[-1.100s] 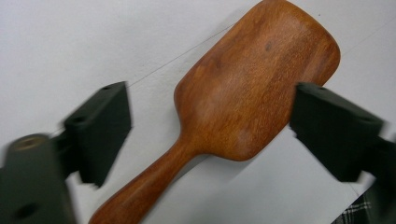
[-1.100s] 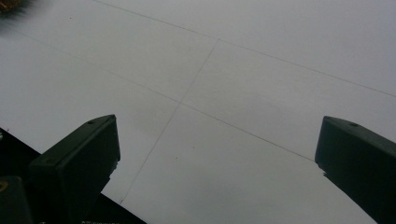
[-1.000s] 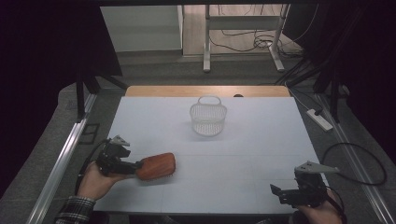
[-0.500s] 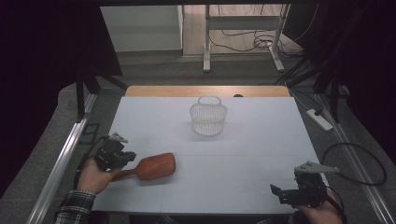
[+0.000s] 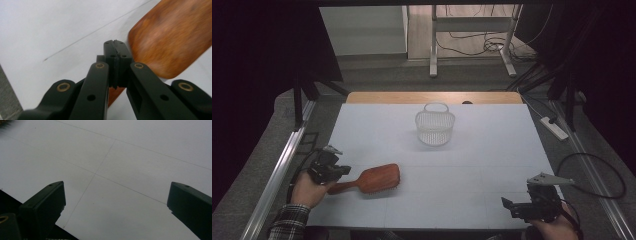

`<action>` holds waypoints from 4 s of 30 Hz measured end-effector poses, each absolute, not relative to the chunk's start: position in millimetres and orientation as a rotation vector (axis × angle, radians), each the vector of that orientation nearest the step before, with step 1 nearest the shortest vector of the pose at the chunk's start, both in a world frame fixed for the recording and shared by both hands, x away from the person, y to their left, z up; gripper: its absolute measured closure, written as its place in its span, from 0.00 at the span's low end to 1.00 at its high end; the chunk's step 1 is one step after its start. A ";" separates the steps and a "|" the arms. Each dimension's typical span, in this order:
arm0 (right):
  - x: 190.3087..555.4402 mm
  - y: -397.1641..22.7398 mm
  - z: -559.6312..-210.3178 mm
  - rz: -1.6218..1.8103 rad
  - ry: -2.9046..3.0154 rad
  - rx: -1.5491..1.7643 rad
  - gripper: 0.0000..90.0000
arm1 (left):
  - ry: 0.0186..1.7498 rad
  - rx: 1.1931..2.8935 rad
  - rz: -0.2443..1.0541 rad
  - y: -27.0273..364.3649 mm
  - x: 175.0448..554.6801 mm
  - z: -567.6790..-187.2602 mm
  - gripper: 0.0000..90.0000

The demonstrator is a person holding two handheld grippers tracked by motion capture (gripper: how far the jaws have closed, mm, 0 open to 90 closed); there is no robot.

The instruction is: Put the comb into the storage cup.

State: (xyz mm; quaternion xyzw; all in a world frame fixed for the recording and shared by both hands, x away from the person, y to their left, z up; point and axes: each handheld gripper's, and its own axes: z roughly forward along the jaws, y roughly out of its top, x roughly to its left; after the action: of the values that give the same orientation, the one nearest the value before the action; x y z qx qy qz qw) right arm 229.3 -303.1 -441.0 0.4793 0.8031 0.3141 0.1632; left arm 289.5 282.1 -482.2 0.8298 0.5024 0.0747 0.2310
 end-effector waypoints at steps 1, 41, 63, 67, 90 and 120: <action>229.4 -303.1 -441.0 0.894 2.290 1.367 0.03 | 1.391 2.282 0.204 284.0 289.4 -484.0 0.99; 229.0 -302.3 -441.0 0.885 2.294 1.360 0.03 | 1.430 2.431 0.078 282.5 262.2 -512.2 0.99; 229.1 -302.2 -441.0 0.885 2.295 1.359 0.03 | 1.419 2.353 0.104 282.6 249.0 -501.1 0.96; 229.1 -302.1 -441.0 0.884 2.293 1.361 0.03 | 1.410 2.322 0.124 284.1 245.1 -496.1 0.93; 229.1 -301.6 -440.9 0.879 2.296 1.360 0.03 | 1.407 2.197 0.228 292.0 219.4 -474.2 0.47; 229.4 -301.1 -441.4 0.877 2.302 1.356 0.03 | 1.242 2.250 0.222 271.1 231.1 -473.9 0.00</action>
State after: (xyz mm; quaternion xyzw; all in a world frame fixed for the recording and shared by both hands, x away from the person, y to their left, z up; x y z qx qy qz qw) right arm 229.4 -301.1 -441.4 0.4756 0.8076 0.3076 0.1641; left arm 231.1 271.1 -473.9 0.8380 0.4626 0.0826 0.2773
